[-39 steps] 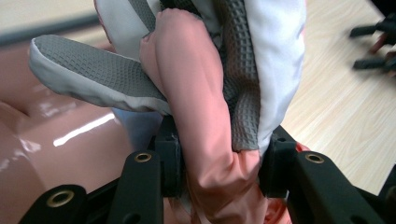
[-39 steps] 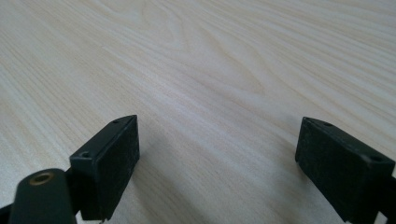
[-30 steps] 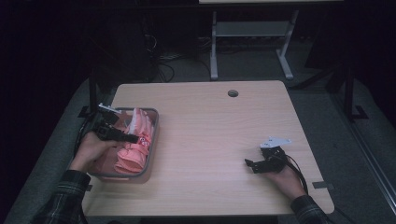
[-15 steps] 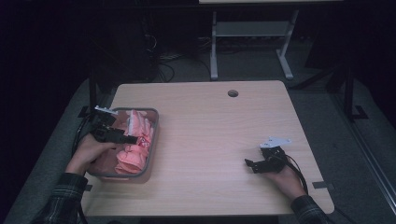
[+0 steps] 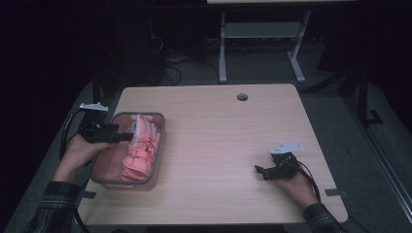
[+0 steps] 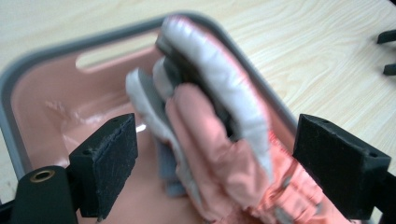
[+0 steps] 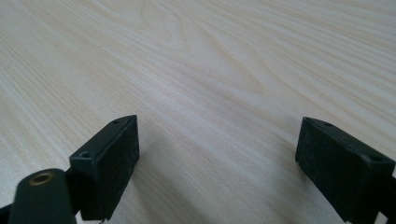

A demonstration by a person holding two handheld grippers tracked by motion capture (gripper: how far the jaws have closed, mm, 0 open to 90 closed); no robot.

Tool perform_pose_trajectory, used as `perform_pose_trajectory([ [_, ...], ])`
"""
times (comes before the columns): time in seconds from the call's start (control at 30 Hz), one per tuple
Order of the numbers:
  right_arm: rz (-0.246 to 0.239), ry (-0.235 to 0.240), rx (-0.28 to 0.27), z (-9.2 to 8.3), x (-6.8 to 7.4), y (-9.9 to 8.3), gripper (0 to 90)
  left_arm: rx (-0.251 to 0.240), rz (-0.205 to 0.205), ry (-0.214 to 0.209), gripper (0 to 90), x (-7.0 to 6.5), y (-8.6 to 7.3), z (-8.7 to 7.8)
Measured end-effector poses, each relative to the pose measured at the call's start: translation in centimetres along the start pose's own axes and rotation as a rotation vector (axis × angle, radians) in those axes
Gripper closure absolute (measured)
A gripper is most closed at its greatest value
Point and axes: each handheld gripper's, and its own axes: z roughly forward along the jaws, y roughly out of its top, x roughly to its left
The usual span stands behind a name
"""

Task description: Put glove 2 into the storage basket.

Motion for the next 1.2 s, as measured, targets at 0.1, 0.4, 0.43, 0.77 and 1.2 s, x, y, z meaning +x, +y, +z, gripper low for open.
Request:
perform_pose_trajectory([
  [0.1, 0.007, -0.001, 0.004, 0.0, 0.0, 0.0, 12.8, -0.023, 0.024, 0.001, 13.3, -1.0, 0.9, 0.0],
  [0.4, 0.008, -0.001, 0.003, 0.0, 0.0, 0.0, 12.8, -0.086, 0.090, -0.033, 13.3, -4.1, 3.2, 0.1],
  [0.43, 0.008, -0.001, 0.003, 0.0, 0.0, 0.0, 12.8, -0.092, 0.099, -0.035, 13.3, -4.4, 3.4, 0.1],
  [0.77, 0.008, -0.001, 0.003, 0.0, 0.0, 0.0, 12.8, -0.111, 0.146, -0.066, 13.3, -6.8, 4.1, 1.7],
  [1.2, 0.008, -0.001, 0.003, 0.0, 0.0, 0.0, 12.8, -0.108, 0.225, -0.102, 13.6, -11.0, 4.3, 4.9],
])
